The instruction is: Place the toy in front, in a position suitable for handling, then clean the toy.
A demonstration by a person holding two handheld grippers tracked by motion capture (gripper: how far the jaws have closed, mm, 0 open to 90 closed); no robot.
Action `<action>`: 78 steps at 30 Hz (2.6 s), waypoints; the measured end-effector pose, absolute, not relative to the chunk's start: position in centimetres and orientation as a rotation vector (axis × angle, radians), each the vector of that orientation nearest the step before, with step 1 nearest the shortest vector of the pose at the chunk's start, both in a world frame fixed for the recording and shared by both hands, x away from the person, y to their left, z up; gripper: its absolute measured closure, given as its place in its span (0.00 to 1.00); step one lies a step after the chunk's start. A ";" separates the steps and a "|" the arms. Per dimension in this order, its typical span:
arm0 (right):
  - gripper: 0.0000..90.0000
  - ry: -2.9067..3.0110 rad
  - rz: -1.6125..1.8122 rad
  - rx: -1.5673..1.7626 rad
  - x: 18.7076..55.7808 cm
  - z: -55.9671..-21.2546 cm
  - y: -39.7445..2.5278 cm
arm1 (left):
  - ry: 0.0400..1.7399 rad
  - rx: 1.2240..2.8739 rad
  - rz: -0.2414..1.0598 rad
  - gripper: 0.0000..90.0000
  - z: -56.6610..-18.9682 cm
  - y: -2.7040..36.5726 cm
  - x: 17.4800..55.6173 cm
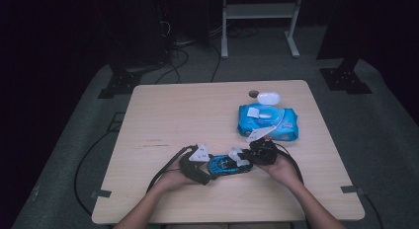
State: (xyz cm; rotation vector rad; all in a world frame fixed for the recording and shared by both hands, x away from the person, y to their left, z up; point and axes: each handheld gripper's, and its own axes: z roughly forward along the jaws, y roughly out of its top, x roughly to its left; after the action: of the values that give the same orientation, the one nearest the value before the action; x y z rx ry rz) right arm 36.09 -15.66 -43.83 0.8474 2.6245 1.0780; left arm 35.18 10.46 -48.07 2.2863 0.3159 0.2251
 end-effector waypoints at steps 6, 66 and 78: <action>0.91 2.636 1.187 0.807 36.1 -44.2 -14.3 | 0.311 2.287 0.224 0.28 -48.1 10.6 35.3; 0.92 2.587 1.126 0.727 33.2 -44.9 -16.3 | 0.351 2.298 0.227 0.28 -48.0 10.9 35.2; 0.91 2.541 1.073 0.773 33.0 -44.7 -17.4 | 0.362 2.298 0.254 0.33 -47.8 11.1 35.0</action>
State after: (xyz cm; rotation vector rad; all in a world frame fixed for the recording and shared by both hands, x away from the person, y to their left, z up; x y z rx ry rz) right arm 33.01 -17.36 -44.75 0.7727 2.5409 1.0726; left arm 35.04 11.06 -47.84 2.2985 0.3619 0.2538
